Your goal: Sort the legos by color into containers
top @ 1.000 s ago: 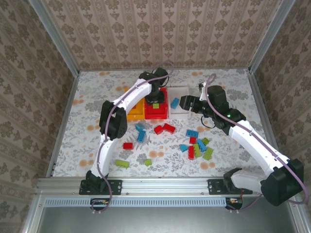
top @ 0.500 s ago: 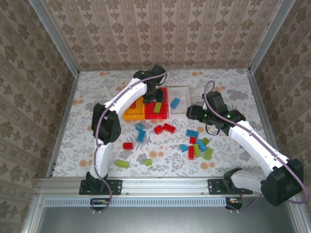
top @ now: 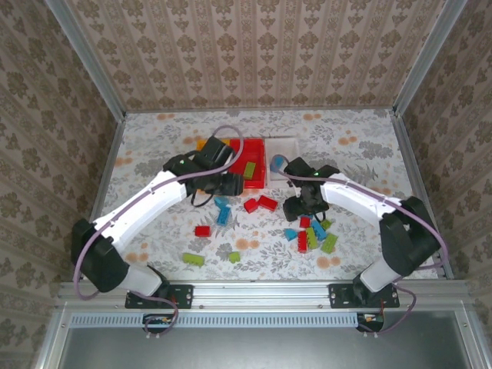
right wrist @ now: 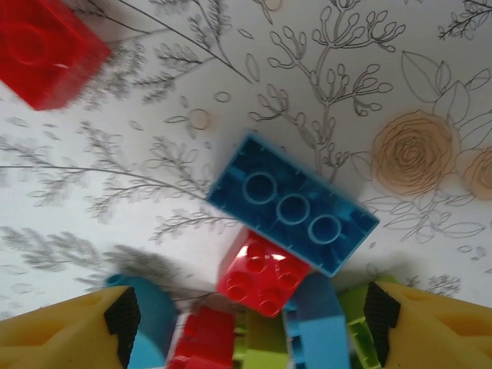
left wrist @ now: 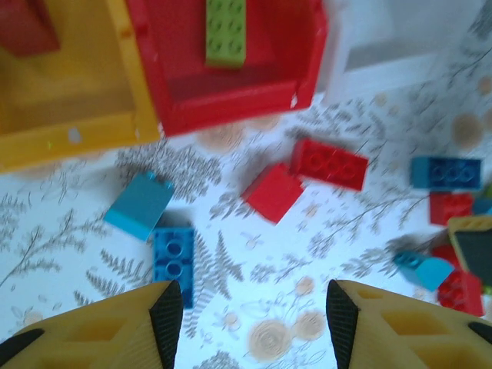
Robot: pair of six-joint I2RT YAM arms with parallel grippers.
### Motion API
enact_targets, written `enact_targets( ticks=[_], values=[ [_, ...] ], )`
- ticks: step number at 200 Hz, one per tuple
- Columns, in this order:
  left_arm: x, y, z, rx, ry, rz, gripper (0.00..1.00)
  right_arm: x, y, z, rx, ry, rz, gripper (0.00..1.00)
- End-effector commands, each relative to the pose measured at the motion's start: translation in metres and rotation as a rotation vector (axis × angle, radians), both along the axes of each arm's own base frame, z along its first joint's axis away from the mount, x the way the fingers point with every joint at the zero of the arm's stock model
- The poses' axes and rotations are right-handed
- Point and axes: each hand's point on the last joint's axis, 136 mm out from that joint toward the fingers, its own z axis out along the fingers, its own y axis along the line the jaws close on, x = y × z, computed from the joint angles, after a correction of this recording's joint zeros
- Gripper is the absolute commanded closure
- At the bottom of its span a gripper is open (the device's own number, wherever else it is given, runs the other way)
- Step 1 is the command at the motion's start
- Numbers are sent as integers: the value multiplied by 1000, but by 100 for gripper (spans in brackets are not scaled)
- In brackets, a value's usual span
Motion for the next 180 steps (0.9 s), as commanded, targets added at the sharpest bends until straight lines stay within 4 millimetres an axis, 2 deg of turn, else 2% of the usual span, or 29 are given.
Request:
enact_targets(
  ticks=[1, 26, 58, 88, 119, 135, 150, 180],
  values=[
    [-5, 2, 7, -43, -36, -16, 45, 11, -21, 0, -172, -6, 74, 10],
    [-10, 5, 7, -50, -32, -10, 45, 21, -22, -14, -218, 7, 110, 9],
    [-9, 2, 17, -75, -54, -17, 45, 23, -19, -28, -194, 49, 112, 12],
    [-8, -6, 27, -119, -70, -36, 45, 34, -25, -35, -171, 57, 52, 19],
    [-6, -15, 35, -157, -77, -45, 45, 48, -43, -39, -142, 58, -63, 27],
    [-3, -18, 37, -164, -79, -46, 45, 53, -52, -41, -103, 62, -123, 34],
    [-2, -22, 38, -169, -79, -49, 45, 56, -56, -43, -71, 74, -161, 45],
    [-2, -26, 43, -189, -89, -49, 45, 52, -61, -48, -5, 103, -238, 64]
  ],
)
